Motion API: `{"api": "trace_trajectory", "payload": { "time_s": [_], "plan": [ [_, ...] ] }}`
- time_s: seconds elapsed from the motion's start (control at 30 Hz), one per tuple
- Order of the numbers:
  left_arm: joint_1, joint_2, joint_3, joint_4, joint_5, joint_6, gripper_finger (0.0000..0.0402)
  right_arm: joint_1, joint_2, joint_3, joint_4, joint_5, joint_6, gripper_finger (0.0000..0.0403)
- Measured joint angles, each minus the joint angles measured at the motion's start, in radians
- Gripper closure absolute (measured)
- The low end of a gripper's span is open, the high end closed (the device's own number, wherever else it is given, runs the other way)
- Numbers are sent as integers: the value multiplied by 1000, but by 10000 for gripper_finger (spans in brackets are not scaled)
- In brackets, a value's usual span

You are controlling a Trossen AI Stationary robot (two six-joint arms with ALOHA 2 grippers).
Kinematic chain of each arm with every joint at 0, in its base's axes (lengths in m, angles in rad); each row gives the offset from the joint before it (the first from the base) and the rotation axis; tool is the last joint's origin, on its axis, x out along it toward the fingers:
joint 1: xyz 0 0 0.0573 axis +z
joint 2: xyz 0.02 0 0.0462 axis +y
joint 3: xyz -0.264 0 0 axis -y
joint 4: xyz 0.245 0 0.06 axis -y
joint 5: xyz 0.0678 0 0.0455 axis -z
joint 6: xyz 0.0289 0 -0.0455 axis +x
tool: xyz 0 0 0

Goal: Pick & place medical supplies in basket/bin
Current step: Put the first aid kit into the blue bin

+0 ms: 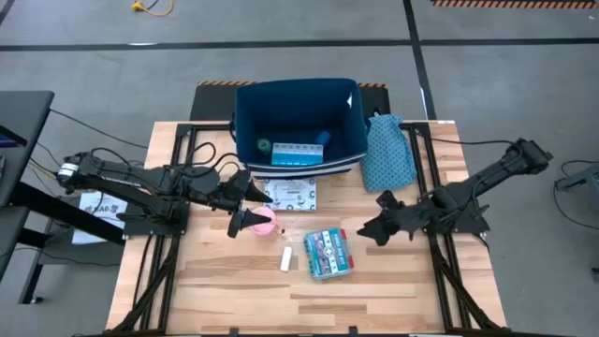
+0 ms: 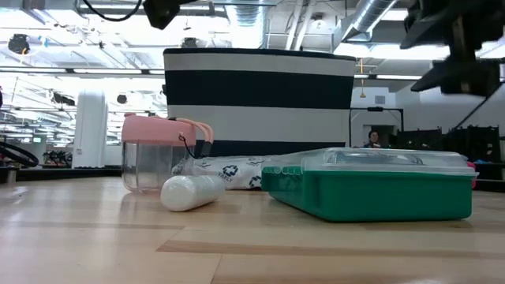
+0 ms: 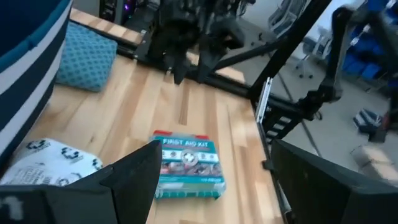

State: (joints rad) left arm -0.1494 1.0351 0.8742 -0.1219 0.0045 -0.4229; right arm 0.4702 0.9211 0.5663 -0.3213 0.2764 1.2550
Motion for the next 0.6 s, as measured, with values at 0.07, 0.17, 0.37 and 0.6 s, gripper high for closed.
{"api": "trace_trajectory", "payload": {
  "time_s": [0.07,0.17,0.37,0.6],
  "plan": [
    [-12,0,0,28,-3,-20,111,-3,-40,-84,131,-11,9,143],
    [-36,15,0,50,-2,-33,111,-1,-66,-174,289,-13,-3,143],
    [-95,79,0,100,-16,-35,111,-1,-65,-233,369,-11,2,143],
    [-99,145,0,109,-70,-43,111,1,-50,-232,308,-26,-54,143]
  ]
}}
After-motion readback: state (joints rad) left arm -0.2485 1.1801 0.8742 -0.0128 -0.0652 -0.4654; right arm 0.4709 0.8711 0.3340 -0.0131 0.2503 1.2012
